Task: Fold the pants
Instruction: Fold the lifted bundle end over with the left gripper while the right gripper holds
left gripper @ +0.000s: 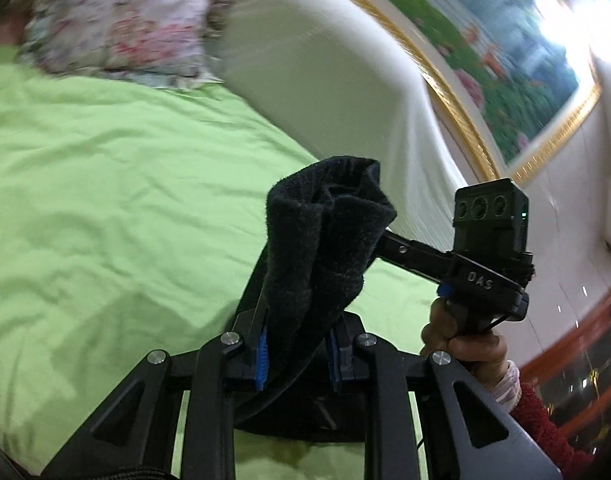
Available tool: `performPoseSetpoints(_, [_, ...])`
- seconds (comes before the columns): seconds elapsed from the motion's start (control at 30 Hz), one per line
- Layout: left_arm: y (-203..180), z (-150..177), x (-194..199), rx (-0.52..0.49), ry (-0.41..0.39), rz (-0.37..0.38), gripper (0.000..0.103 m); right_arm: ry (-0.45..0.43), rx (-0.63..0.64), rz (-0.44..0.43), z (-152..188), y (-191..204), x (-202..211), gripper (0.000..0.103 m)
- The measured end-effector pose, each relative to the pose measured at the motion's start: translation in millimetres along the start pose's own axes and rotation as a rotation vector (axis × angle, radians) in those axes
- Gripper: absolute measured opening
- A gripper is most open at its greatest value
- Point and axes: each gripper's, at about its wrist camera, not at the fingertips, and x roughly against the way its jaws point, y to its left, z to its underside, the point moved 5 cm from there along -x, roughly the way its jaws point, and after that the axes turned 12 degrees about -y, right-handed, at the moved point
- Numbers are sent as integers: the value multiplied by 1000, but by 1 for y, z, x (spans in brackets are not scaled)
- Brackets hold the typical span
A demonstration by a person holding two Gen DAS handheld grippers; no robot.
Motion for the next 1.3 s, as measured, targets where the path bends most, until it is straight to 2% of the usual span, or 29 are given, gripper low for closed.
performPoseSetpoints(0.23, [-59,22,-24,-59,81,90,20,-102,-61,65,19,-17,62,19])
performPoseSetpoints(0.43, [-103,56,-43,-147,144,137,21,-167,-118,116,42,-35,104,19])
performPoseSetpoints(0.6, [-118,81,-59,-175,192,148,21,-192,-141,146,59,-48,119,19])
performPoseSetpoints(0.83, [-142,122,-85,-276,258,144,21,-244,-217,179,92,-72,137,19])
performPoseSetpoints(1.17, [-155,166,-115,-349,327,128,24,-251,-281,215,130,-99,147,19])
performPoseSetpoints(1.3, [-159,174,-121,-379,334,149,33,-250,-293,229,134,-103,148,20])
